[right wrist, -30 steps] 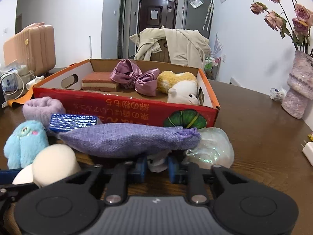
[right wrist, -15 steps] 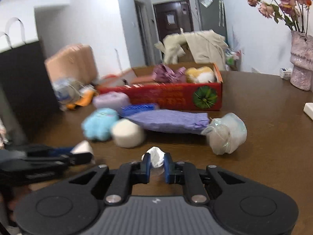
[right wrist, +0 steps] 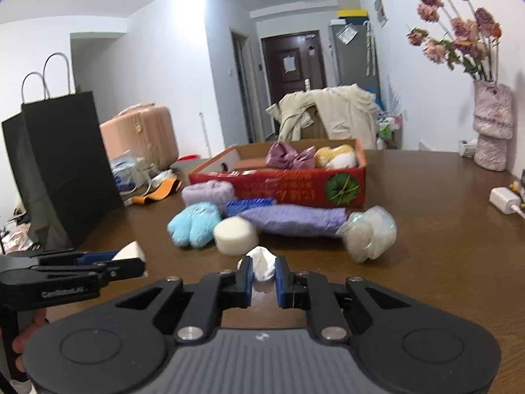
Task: Organize soft objects
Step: 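Carry the triangular sponge with the left gripper while the right gripper carries the tissue toward the box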
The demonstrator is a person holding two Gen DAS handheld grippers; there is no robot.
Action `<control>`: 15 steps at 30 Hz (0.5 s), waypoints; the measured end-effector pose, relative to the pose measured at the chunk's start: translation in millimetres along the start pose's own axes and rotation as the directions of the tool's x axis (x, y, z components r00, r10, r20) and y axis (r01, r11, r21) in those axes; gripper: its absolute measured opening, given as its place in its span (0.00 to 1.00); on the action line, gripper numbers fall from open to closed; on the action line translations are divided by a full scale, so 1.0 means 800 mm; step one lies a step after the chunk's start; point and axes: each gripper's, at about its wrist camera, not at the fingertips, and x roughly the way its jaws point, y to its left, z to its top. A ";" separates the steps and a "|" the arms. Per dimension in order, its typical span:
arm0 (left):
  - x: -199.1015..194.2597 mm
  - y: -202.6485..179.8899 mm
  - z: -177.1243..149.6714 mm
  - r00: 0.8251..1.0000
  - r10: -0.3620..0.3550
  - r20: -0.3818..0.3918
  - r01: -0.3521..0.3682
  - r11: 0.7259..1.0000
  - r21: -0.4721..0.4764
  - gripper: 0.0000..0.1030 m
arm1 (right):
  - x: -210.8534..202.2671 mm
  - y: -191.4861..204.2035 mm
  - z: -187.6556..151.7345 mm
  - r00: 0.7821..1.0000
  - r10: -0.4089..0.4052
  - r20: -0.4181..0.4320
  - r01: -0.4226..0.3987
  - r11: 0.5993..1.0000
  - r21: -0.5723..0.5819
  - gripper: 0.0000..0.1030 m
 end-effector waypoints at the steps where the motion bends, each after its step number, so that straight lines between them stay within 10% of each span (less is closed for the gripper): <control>1: 0.001 0.003 0.003 1.000 0.004 0.006 -0.004 1.000 0.001 0.32 | 0.000 -0.002 0.005 1.000 -0.007 0.008 0.006 1.000 0.001 0.13; 15: 0.139 0.077 0.167 0.996 -0.079 0.049 0.080 0.997 -0.015 0.33 | 0.129 -0.016 0.148 0.998 -0.041 0.040 0.048 0.982 -0.182 0.13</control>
